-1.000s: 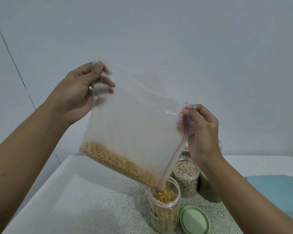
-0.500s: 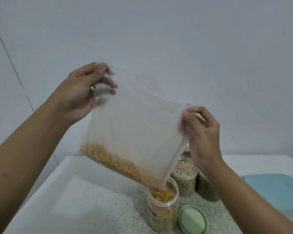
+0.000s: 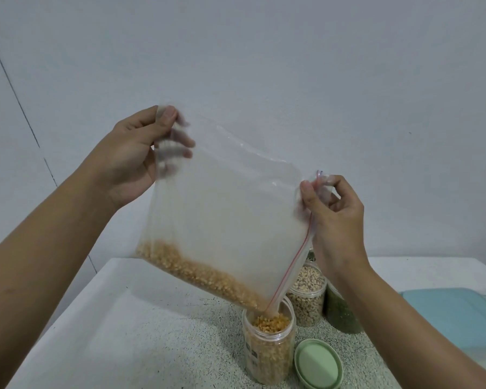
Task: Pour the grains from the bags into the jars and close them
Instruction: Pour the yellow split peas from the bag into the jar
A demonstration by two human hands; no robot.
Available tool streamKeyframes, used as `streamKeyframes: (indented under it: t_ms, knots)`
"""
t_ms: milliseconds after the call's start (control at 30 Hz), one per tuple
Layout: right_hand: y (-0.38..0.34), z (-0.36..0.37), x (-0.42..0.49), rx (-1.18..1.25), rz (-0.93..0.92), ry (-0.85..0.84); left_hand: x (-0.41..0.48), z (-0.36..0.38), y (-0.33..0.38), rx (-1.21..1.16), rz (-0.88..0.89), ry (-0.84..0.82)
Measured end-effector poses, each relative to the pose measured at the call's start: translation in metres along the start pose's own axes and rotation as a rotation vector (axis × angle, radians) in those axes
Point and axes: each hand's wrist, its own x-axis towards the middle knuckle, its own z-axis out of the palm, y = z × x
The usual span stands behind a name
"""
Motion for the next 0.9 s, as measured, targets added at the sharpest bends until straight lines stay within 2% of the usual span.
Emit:
streamKeyframes:
  t_ms: [100,333,633,900]
  knots:
    - [0.0055,0.0015,-0.0020,-0.047,0.018,-0.026,0.0000,-0.0001,0.0004,0.002,-0.002,0.001]
    - [0.0093,0.0021,-0.0036,-0.078,-0.045,0.047,-0.0017,0.0033,0.0006,0.012,0.002,-0.024]
    - [0.0086,0.0031,-0.0023,-0.102,-0.018,-0.041,-0.0022,0.0010,0.0022,0.009,0.006,-0.021]
    - [0.0110,0.0029,-0.0030,-0.114,-0.025,0.000,-0.0017,0.0004,-0.0002,0.004,-0.006,-0.020]
